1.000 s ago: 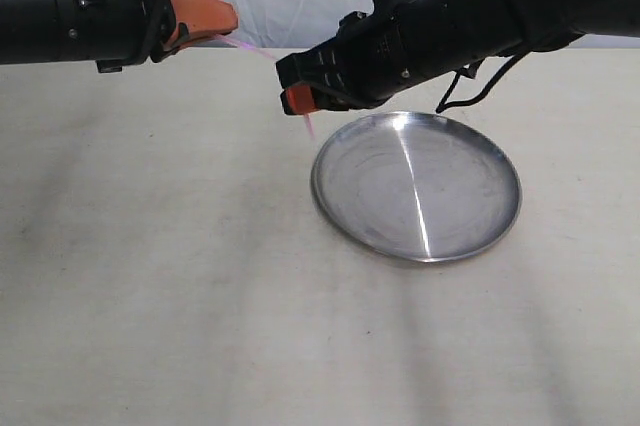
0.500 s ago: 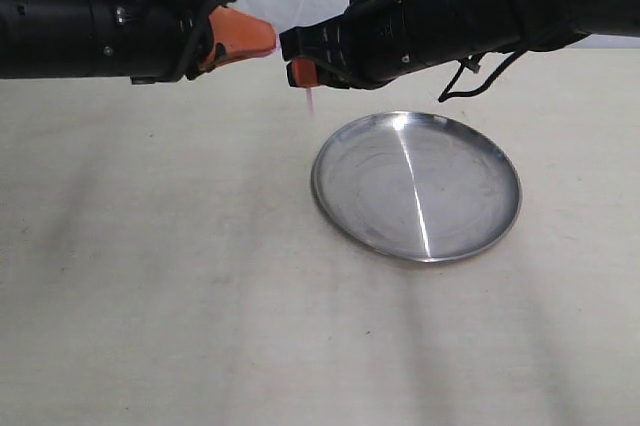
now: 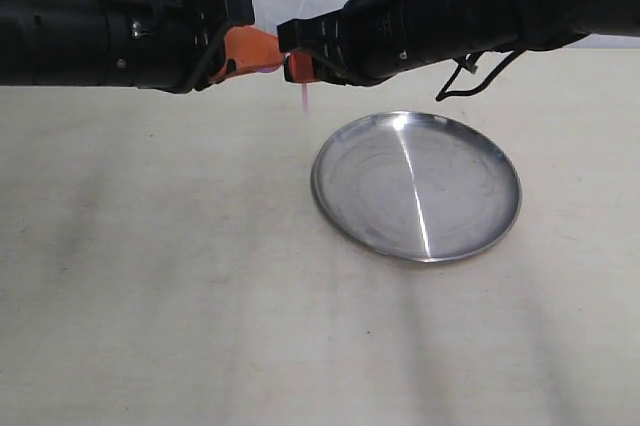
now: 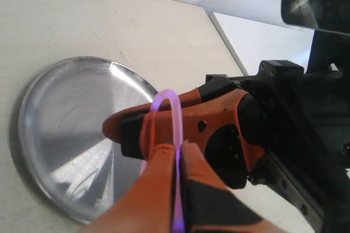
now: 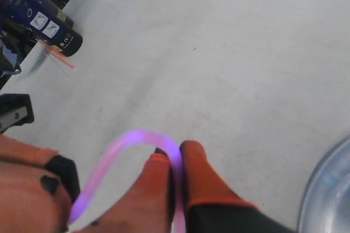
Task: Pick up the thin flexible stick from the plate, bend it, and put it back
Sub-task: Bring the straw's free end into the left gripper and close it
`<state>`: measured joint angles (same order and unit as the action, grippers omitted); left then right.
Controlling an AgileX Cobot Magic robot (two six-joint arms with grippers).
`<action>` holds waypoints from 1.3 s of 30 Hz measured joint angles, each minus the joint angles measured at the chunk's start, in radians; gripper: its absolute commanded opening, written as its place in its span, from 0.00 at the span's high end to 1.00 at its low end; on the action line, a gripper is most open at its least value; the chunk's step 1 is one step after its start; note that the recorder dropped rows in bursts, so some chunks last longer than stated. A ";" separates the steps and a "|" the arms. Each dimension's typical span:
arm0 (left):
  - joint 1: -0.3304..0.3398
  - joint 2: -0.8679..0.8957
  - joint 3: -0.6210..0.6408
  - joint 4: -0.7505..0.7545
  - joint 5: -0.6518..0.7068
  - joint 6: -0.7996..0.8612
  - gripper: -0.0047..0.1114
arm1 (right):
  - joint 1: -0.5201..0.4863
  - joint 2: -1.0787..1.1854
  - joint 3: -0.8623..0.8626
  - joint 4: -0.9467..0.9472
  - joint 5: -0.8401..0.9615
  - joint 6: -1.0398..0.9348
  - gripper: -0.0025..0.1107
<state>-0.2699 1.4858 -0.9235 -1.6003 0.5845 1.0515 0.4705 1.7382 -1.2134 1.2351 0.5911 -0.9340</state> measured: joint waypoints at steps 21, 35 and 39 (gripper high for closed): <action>0.000 -0.004 0.000 0.111 0.004 -0.002 0.96 | 0.000 -0.008 0.000 0.086 0.052 -0.007 0.97; 0.000 -0.008 0.000 0.154 0.010 -0.025 0.96 | -0.001 -0.008 0.000 0.123 0.086 -0.007 0.97; 0.000 -0.009 0.000 0.161 0.026 -0.027 0.96 | -0.003 -0.008 0.002 0.127 0.096 -0.012 0.97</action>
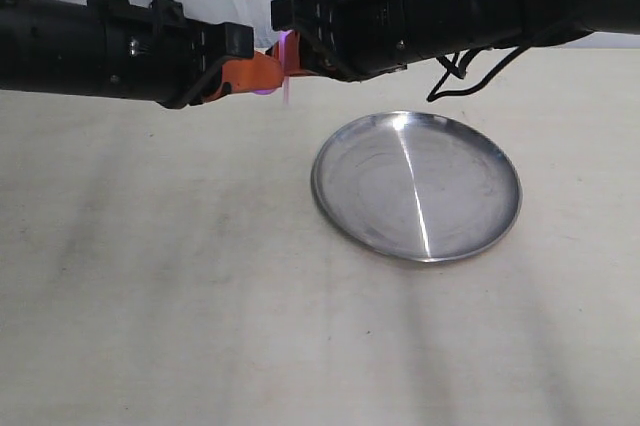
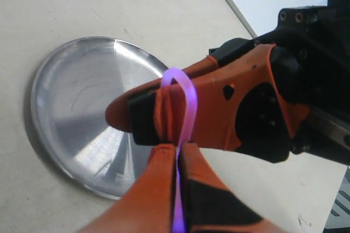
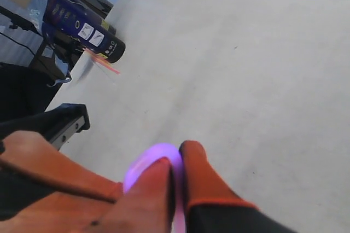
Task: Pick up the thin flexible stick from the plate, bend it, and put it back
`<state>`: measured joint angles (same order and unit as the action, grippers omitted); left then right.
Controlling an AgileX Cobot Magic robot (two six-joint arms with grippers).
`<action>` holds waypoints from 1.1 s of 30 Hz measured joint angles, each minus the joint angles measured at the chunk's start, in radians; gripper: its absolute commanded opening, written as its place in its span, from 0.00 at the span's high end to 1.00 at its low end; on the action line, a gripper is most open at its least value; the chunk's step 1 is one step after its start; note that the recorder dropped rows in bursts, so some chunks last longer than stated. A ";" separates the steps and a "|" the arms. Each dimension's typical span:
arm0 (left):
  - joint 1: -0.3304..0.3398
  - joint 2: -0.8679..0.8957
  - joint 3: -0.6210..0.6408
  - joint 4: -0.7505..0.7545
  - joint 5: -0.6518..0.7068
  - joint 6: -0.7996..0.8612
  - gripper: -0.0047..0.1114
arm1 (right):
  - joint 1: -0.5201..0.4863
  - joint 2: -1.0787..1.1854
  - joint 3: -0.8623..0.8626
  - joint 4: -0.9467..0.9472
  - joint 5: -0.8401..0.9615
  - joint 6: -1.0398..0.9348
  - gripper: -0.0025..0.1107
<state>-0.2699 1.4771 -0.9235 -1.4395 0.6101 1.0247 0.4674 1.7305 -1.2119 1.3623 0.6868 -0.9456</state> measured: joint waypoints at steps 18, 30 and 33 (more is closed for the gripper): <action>0.000 -0.011 -0.002 0.001 0.000 0.000 0.96 | -0.014 0.008 0.005 0.139 0.041 -0.004 0.97; 0.000 -0.017 -0.007 -0.001 -0.006 0.000 0.96 | -0.014 0.008 0.012 0.197 0.046 0.028 0.97; 0.000 -0.018 -0.007 -0.001 -0.006 0.000 0.96 | -0.016 0.008 0.013 0.197 0.048 0.053 0.97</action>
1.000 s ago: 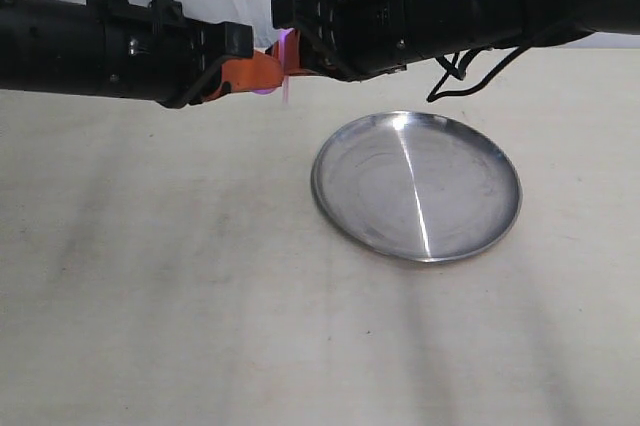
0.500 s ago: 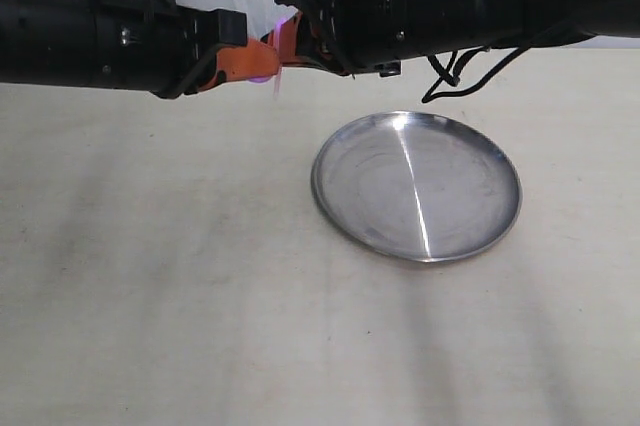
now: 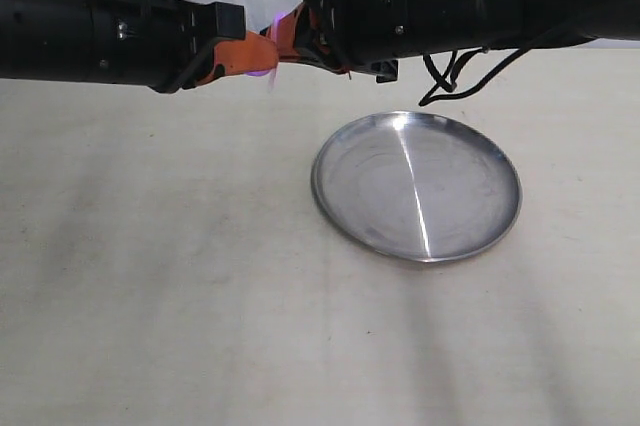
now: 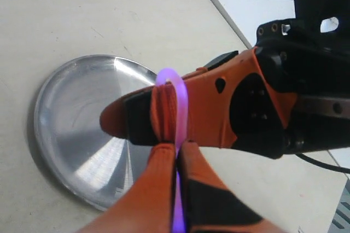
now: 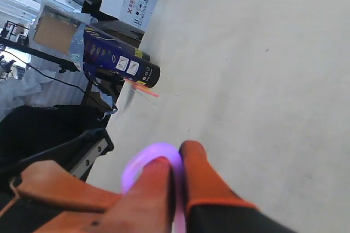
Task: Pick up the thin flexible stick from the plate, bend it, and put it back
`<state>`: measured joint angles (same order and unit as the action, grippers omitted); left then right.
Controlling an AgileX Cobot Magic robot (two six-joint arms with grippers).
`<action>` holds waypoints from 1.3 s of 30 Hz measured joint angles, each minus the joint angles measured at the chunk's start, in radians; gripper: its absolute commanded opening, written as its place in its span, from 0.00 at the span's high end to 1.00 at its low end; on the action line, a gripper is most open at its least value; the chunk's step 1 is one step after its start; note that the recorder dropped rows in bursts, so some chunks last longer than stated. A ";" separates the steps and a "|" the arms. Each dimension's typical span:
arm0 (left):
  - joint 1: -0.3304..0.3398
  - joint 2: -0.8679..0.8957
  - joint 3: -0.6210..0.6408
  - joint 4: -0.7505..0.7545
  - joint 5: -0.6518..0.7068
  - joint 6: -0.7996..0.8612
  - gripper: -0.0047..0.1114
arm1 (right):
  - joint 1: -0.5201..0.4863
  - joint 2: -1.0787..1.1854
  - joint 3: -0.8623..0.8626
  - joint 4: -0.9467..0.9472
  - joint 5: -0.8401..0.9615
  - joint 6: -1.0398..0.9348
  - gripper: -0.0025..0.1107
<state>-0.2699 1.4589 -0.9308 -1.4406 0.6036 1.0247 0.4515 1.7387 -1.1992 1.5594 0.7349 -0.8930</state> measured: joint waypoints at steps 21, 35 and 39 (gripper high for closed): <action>0.000 -0.006 -0.005 0.156 0.000 -0.004 0.96 | -0.002 0.012 0.004 -0.007 0.031 0.108 0.97; 0.000 -0.006 -0.007 0.154 0.009 -0.004 0.96 | -0.002 0.015 0.004 -0.007 0.036 0.106 0.97; 0.000 -0.006 -0.007 0.151 0.015 -0.004 0.96 | -0.002 0.015 0.004 -0.007 0.036 0.104 0.97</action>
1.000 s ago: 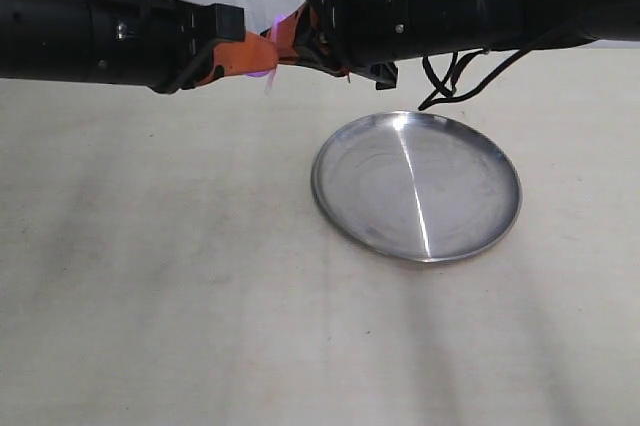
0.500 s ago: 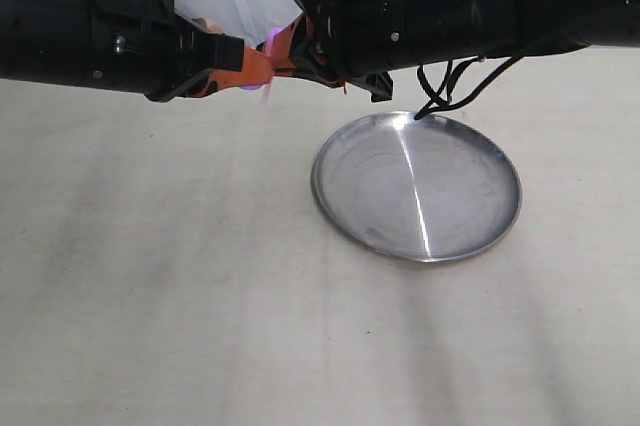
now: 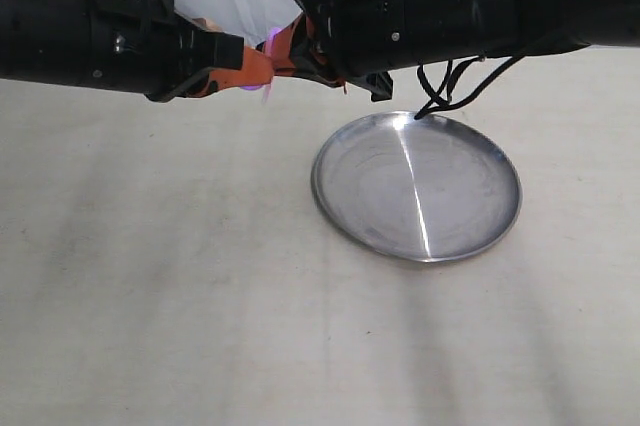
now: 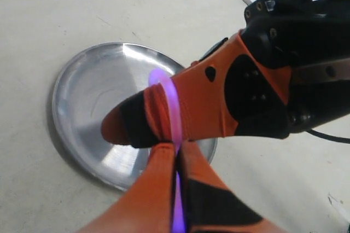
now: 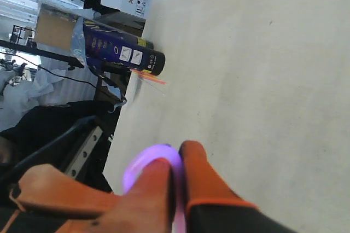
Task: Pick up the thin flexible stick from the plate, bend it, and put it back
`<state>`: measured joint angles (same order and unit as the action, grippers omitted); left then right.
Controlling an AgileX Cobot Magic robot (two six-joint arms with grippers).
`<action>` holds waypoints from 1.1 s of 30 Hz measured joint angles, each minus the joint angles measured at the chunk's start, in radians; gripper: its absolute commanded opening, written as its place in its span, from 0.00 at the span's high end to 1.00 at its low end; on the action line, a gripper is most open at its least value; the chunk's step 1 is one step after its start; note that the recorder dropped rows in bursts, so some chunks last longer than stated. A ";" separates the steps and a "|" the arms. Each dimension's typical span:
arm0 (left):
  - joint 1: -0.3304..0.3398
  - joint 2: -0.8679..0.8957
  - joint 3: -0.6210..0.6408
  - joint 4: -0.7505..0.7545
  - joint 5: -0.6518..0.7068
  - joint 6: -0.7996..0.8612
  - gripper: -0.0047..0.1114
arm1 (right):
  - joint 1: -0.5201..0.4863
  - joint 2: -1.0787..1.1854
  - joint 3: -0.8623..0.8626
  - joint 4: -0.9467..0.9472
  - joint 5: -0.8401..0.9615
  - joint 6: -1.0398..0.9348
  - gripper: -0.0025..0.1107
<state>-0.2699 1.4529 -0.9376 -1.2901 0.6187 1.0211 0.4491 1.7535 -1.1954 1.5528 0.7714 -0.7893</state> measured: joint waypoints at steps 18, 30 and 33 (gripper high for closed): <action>0.000 0.015 0.013 0.030 0.056 -0.069 0.96 | 0.021 -0.013 -0.006 -0.237 -0.027 -0.018 0.97; 0.000 0.015 0.010 0.040 0.029 -0.173 0.83 | 0.025 -0.013 -0.006 -0.182 -0.064 -0.024 0.97; -0.002 0.027 0.017 0.097 0.040 -0.195 0.72 | 0.025 -0.024 -0.017 -0.124 -0.060 -0.021 0.97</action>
<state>-0.2720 1.4795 -0.9202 -1.1932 0.6591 0.8261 0.4737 1.7290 -1.2121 1.4292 0.7112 -0.8105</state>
